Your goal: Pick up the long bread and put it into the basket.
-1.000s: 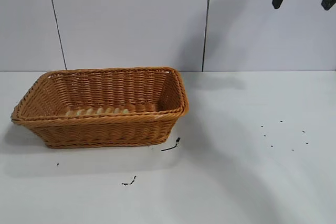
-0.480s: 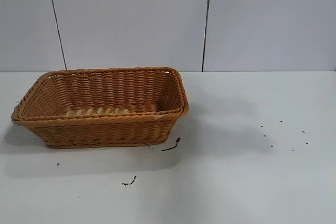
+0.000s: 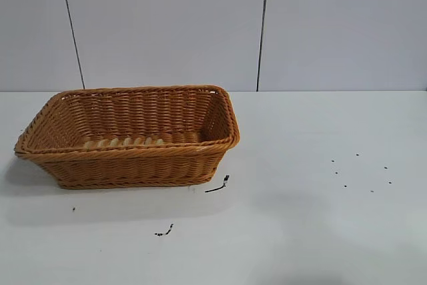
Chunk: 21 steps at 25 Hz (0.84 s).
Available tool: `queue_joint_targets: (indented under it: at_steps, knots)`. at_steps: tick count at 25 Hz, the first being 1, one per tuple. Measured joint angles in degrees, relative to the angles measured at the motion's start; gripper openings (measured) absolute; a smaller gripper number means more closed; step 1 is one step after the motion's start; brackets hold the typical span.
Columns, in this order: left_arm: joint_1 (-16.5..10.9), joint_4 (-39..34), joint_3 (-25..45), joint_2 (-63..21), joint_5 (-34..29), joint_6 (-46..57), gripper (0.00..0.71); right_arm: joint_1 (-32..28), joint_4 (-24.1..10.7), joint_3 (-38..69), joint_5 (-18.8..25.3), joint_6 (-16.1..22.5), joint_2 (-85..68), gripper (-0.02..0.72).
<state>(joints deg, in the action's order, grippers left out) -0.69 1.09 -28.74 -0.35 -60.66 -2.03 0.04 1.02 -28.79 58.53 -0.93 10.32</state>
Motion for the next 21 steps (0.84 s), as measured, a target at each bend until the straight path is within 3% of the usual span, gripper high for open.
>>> queue_joint_targets:
  at_steps: [7, 21]
  knots:
    - [0.0, 0.0, 0.0, 0.0, 0.0, 0.0, 0.693, 0.0, 0.05, 0.05, 0.05, 0.06, -10.25, 0.69]
    - [0.0, 0.0, 0.0, 0.5, -0.05, 0.0, 0.693, 0.0, 0.33, 0.05, 0.05, 0.06, -10.68, 0.69]
